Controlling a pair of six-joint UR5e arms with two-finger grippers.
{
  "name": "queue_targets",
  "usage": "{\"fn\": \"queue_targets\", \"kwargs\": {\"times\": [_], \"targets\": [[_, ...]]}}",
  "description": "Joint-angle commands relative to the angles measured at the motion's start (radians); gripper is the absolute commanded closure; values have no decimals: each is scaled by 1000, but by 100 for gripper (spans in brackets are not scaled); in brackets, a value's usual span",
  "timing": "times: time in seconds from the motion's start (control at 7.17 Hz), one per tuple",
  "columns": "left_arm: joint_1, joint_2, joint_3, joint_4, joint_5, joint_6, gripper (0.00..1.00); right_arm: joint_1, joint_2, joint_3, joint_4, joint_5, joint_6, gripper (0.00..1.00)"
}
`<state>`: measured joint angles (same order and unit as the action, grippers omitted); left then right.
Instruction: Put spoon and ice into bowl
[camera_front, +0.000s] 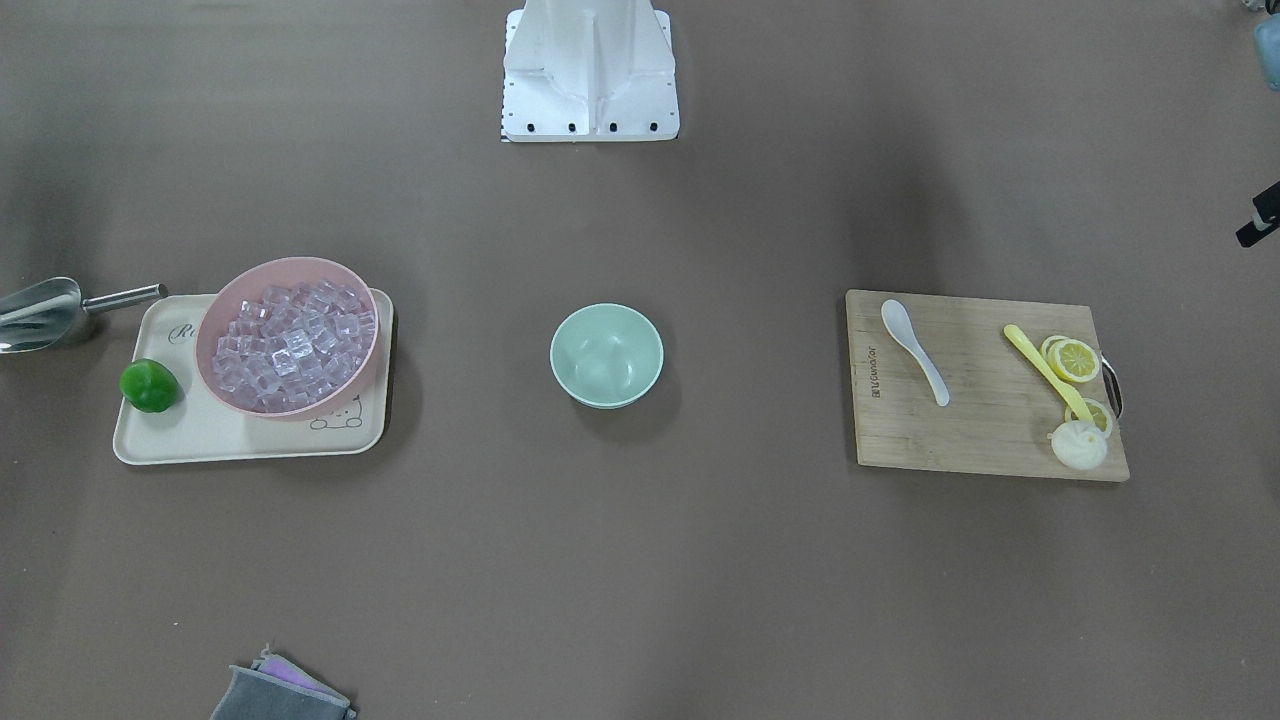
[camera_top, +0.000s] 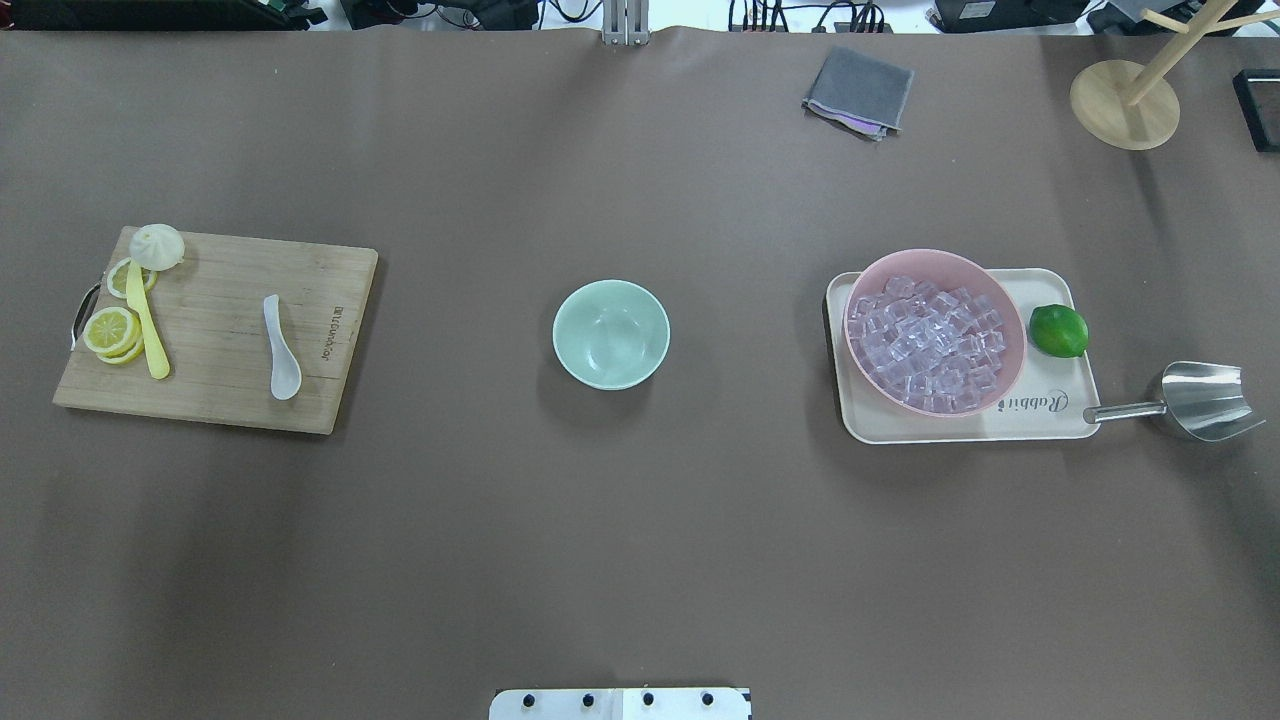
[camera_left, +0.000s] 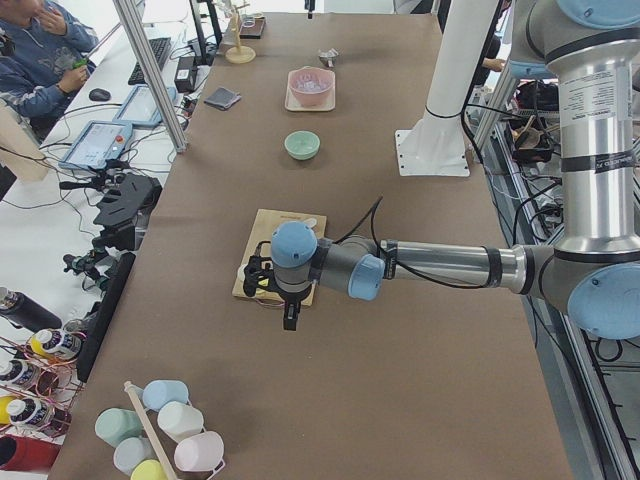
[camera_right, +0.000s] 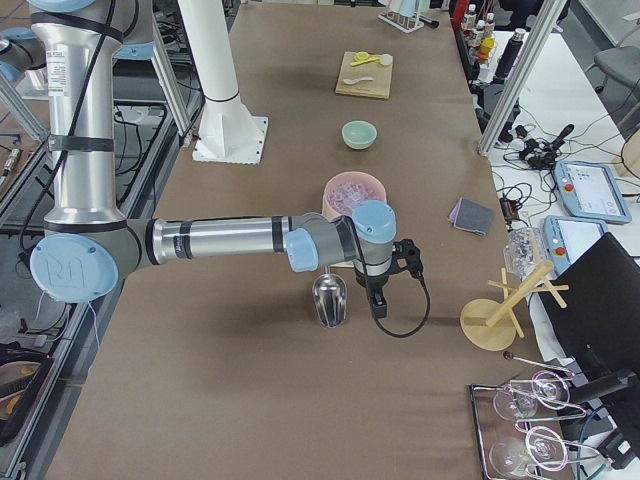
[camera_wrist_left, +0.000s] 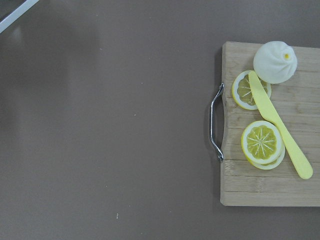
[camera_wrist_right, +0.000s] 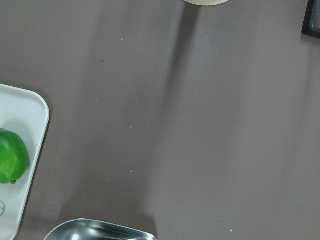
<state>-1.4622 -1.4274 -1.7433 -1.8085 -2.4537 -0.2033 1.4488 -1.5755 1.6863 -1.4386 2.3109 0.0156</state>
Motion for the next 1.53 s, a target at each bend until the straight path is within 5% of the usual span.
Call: {"fn": "queue_targets", "kwargs": {"times": [0.0, 0.98, 1.4], "targets": [[2, -17, -30, -3, -7, -21, 2, 1, 23, 10, -52, -8, 0, 0], [6, -114, 48, -61, -11, -36, 2, 1, 74, 29, -54, 48, 35, 0], [20, -166, 51, -156, -5, -279, 2, -17, 110, 38, -49, 123, 84, 0]]}}
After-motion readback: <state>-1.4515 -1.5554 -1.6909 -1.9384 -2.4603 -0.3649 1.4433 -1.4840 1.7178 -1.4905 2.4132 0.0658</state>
